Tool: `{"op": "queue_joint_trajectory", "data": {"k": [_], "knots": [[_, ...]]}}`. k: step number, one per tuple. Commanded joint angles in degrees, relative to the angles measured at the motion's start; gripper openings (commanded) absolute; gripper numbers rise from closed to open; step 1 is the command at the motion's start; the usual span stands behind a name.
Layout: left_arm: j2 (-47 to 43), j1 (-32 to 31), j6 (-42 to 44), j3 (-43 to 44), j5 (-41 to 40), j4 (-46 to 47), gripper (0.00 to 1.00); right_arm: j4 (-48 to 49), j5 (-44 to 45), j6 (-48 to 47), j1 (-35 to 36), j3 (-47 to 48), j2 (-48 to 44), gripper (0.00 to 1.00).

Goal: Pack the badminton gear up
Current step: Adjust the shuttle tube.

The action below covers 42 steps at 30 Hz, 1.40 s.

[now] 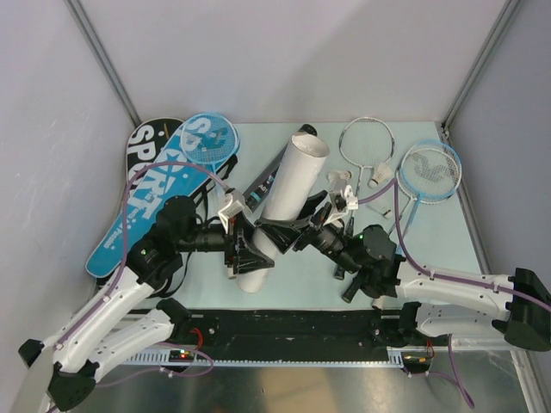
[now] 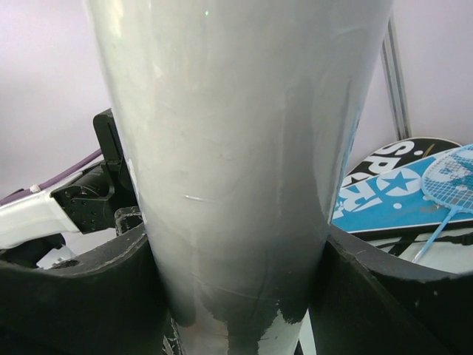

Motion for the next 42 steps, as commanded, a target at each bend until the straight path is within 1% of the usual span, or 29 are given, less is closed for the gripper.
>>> {"op": "queue_joint_trajectory", "data": {"k": [1, 6, 10, 11, 13, 14, 15, 17, 20, 24, 26, 28, 31, 33, 35, 39, 40, 41, 42], "knots": [[-1.49, -0.14, 0.89, 1.18, -1.87, 2.06, 0.69, 2.32, -0.19, 3.66, -0.16, 1.05, -1.12, 0.49], [-2.13, -0.14, 0.42, 0.37, -1.76, 2.55, 0.65, 2.64, -0.58, 5.36, -0.91, 0.08, -1.25, 0.51], [-2.55, -0.15, 0.28, -0.35, -2.44, 2.70, 0.62, 1.86, -0.68, 6.29, -1.47, -0.51, -1.70, 0.55], [-2.67, -0.11, 0.42, -0.59, -2.54, 2.70, 0.62, 1.21, -0.74, 7.00, -1.62, -0.54, -1.84, 0.50], [-2.69, -0.11, 0.89, -0.89, -2.42, 2.75, 0.75, 0.90, -2.33, 8.87, -2.40, -0.75, -1.98, 0.45], [-2.52, -0.14, 1.08, -0.90, -2.27, 2.78, 0.82, 1.34, -3.10, 10.22, -2.57, -1.06, -1.93, 0.44], [-2.35, -0.11, 1.35, -0.77, -1.71, 2.74, 0.87, 2.53, -3.67, 11.16, -2.75, -1.35, -1.73, 0.44], [-1.51, -0.11, 1.65, -0.02, -0.54, 2.74, 0.92, 4.52, -4.90, 12.51, -2.83, -1.74, -1.32, 0.44], [0.19, -0.08, 1.60, 1.42, 0.91, 2.79, 0.95, 6.72, -5.88, 13.43, -2.83, -1.84, -0.60, 0.44], [2.19, -0.16, 0.50, 2.13, 2.39, 3.04, 0.94, 8.45, -6.16, 12.78, -2.79, -1.89, 0.40, 0.45], [2.74, -0.19, -0.30, 1.70, 2.42, 3.34, 0.91, 8.42, -5.68, 12.18, -2.85, -1.90, 0.71, 0.45], [2.99, -0.17, -1.32, 1.15, 2.16, 3.70, 0.88, 8.43, -5.39, 11.97, -2.93, -1.87, 0.99, 0.45], [2.89, -0.23, -2.53, 0.58, 2.09, 4.21, 0.77, 8.46, -5.39, 12.11, -2.93, -1.89, 1.43, 0.46], [2.28, -0.22, -3.26, 0.39, 1.28, 4.25, 0.68, 8.00, -5.51, 12.24, -2.93, -1.90, 1.65, 0.51], [1.27, -0.20, -3.55, -0.12, 0.49, 4.24, 0.62, 6.61, -5.98, 11.10, -3.03, -1.92, 1.44, 0.60], [-1.17, -0.17, -3.85, -1.42, -1.09, 4.29, 0.56, 2.25, -7.15, 7.28, -3.85, -3.07, -1.14, 0.81], [-1.76, -0.21, -3.88, -1.65, -1.38, 4.25, 0.55, 0.61, -8.20, 6.66, -4.53, -3.36, -2.26, 0.90], [-2.49, -0.19, -3.81, -1.89, -1.62, 4.27, 0.55, -0.91, -9.51, 6.04, -5.13, -3.55, -3.26, 0.95], [-3.12, -0.22, -3.64, -2.10, -1.87, 4.28, 0.54, -3.17, -10.56, 5.56, -5.92, -3.65, -4.68, 0.97]]}}
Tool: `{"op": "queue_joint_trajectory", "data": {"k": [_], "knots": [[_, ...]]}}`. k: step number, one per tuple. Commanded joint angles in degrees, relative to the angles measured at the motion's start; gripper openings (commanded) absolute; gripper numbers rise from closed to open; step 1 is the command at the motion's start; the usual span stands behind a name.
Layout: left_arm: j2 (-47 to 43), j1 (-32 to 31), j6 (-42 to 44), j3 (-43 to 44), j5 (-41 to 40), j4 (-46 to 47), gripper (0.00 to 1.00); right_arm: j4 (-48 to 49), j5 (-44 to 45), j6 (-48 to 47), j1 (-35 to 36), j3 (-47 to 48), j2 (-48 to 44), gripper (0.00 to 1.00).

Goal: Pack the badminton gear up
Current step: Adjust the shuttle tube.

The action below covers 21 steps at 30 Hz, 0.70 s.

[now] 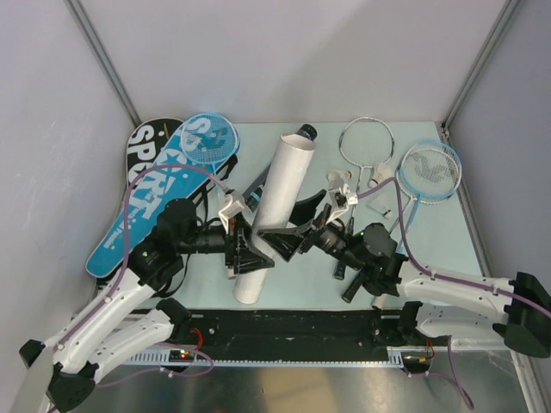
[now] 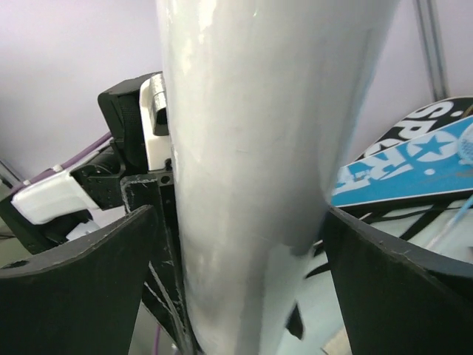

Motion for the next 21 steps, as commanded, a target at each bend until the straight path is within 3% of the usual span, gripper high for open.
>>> {"op": "queue_joint_trajectory", "data": {"k": [1, 7, 14, 18, 21], "knots": [[-3.75, 0.03, -0.56, -0.70, -2.43, 2.54, 0.54, -5.74, -4.58, -3.82, -2.62, -0.48, -6.42, 0.98], [-6.90, 0.09, 1.72, -2.09, -6.91, 2.21, 0.50, -23.15, -2.31, -4.60, -6.69, -1.82, -16.51, 1.00], [-8.81, 0.09, 6.23, -1.87, -15.21, -4.74, 0.54, -47.81, 22.11, -1.78, -9.53, -3.27, -23.23, 0.92], [-9.63, 0.11, 8.41, -1.24, -17.89, -8.80, 0.53, -52.79, 27.63, -0.22, -14.42, -4.80, -23.08, 0.89], [-11.40, 0.08, 9.25, -1.78, -19.76, -10.30, 0.53, -55.92, 28.85, 0.96, -22.35, -4.12, -20.47, 0.83]]}}
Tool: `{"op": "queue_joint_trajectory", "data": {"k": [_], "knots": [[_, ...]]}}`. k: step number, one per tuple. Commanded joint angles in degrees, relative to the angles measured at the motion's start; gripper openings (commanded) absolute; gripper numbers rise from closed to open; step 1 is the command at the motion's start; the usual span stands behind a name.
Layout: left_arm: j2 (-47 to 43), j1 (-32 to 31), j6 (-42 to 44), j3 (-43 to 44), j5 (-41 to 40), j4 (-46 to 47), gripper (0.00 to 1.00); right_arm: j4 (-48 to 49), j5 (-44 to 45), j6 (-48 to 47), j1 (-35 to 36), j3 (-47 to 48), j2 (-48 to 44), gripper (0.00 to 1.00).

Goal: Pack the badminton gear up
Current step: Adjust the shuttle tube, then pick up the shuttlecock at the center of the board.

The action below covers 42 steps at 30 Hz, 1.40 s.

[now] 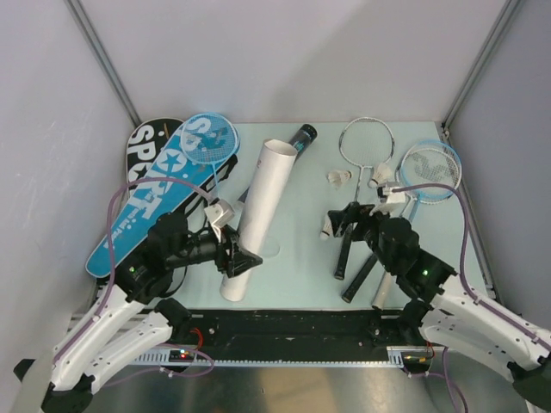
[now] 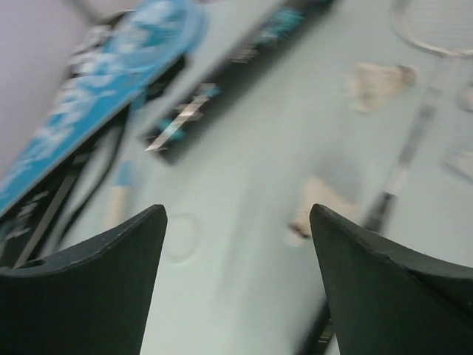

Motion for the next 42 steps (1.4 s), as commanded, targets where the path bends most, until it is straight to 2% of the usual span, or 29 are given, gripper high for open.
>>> {"op": "queue_joint_trajectory", "data": {"k": [1, 4, 7, 10, 14, 22, 30, 34, 42], "knots": [[-3.58, 0.05, 3.50, 0.76, -4.39, -1.40, 0.53, -9.78, 6.93, 3.41, -10.67, 1.43, 4.09, 0.82], [-5.52, 0.03, 3.20, -0.43, -5.24, -1.45, 0.53, -14.26, 3.14, 4.10, -20.54, 4.47, 9.65, 0.82], [-6.79, 0.10, 2.72, -1.02, -6.65, -1.48, 0.50, -16.36, 3.87, 3.31, -25.16, 8.20, 15.99, 0.84], [-6.60, 0.08, 2.40, -0.76, -6.49, -1.47, 0.51, -18.73, 7.86, 4.86, -25.96, 12.70, 21.65, 0.77], [-6.39, 0.01, 2.09, -0.33, -4.64, -1.45, 0.52, -25.09, 15.73, 14.20, -26.52, 20.15, 30.11, 0.64], [-7.46, 0.02, 1.30, -0.63, -3.22, -1.37, 0.52, -45.55, 25.95, 31.92, -26.25, 36.94, 51.45, 0.60], [-9.90, 0.00, 1.27, -0.80, -3.32, -1.20, 0.52, -44.43, 27.17, 31.67, -27.65, 43.84, 60.58, 0.60], [-10.41, 0.03, 1.17, -0.89, -3.16, -1.05, 0.52, -49.00, 27.86, 34.22, -28.37, 47.35, 64.77, 0.61], [-9.76, -0.41, 0.75, -1.46, -4.05, -0.57, 0.51, -48.81, 25.51, 35.16, -30.34, 47.88, 68.83, 0.62]]}}
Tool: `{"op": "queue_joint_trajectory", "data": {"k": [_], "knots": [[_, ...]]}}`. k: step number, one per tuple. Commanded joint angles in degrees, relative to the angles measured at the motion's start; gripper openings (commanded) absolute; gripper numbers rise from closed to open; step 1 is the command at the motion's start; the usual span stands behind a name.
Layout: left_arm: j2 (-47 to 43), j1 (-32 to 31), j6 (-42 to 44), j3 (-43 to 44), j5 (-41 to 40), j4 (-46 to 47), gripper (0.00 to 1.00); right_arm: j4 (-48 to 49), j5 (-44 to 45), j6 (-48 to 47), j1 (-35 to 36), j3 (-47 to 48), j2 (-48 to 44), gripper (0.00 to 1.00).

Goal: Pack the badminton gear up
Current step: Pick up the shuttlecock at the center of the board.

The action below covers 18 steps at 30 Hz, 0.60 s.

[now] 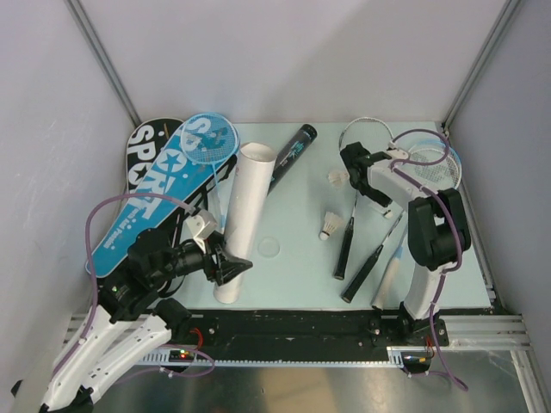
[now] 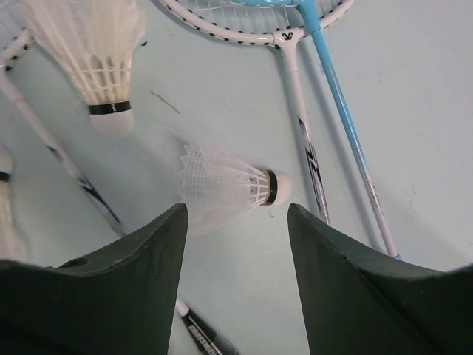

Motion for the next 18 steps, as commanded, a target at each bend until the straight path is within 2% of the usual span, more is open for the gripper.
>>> {"op": "queue_joint_trajectory", "data": {"k": [1, 5, 9, 18], "knots": [[0.34, -0.41, -0.62, -0.33, 0.47, 3.79, 0.51, -0.70, 0.58, 1.83, -1.01, 1.76, 2.10, 0.62], [0.77, -0.81, -0.69, -1.00, -0.39, 4.20, 0.51, 0.79, -0.88, 0.24, -1.24, 1.77, 3.62, 0.61], [1.04, -1.00, -0.49, -1.64, -1.41, 4.44, 0.51, -0.37, -1.37, 0.96, -1.88, 1.76, 4.28, 0.55], [1.04, -1.30, 1.55, -3.41, -4.06, 5.76, 0.48, -2.59, 0.01, 0.61, -2.81, 1.65, 2.76, 0.26]]}}
